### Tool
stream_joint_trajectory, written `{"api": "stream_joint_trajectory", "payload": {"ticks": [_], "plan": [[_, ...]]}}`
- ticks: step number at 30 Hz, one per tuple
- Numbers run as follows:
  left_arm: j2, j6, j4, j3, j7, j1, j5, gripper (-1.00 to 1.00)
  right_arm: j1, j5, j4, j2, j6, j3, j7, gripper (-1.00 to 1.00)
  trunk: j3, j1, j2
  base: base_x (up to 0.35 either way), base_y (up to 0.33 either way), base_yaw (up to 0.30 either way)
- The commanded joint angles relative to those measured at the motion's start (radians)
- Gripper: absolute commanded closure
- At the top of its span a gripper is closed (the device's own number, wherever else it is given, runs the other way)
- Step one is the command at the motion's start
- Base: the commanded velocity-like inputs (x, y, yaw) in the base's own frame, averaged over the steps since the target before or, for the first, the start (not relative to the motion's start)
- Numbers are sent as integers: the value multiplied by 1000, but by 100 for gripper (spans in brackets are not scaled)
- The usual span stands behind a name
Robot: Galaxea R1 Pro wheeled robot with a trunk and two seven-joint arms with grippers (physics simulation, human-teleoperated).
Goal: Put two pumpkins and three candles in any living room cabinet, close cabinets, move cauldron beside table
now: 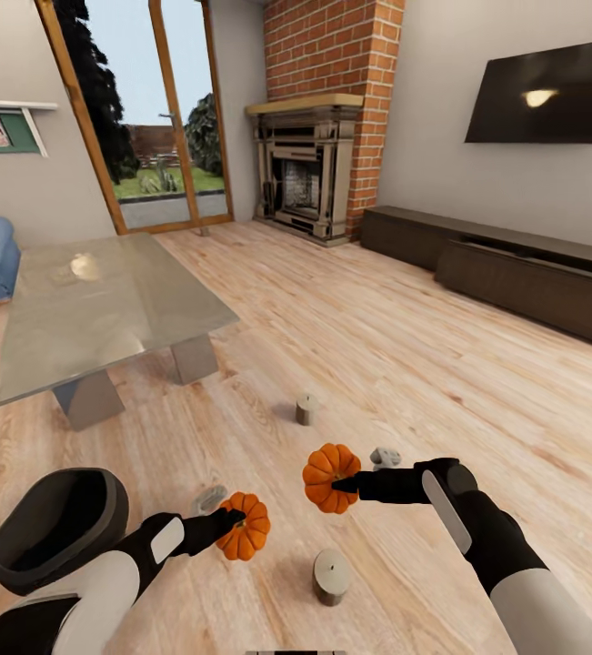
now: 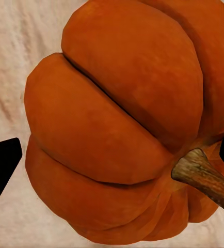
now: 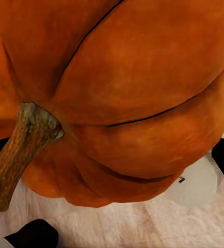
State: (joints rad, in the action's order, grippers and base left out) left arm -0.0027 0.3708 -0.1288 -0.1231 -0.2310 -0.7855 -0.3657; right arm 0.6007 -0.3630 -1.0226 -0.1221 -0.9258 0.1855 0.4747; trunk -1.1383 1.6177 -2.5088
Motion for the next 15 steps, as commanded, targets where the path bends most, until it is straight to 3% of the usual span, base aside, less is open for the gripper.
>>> {"api": "stream_joint_trajectory", "payload": {"ticks": [1,12,15], "plan": [[0,8,-2,-7,-1,0,2,100,1,4,-1,-1,-2,2,1,100,2,-1,0,0,0,-161],[0,6,-2,-7,-1,0,2,100,1,4,-1,-1,-3,2,-4,100,43,-6,3,0,0,-39],[-1,4,-2,-8,-1,0,1,100,1,5,-1,-1,-4,2,-4,100,40,-6,3,0,0,-109]]}}
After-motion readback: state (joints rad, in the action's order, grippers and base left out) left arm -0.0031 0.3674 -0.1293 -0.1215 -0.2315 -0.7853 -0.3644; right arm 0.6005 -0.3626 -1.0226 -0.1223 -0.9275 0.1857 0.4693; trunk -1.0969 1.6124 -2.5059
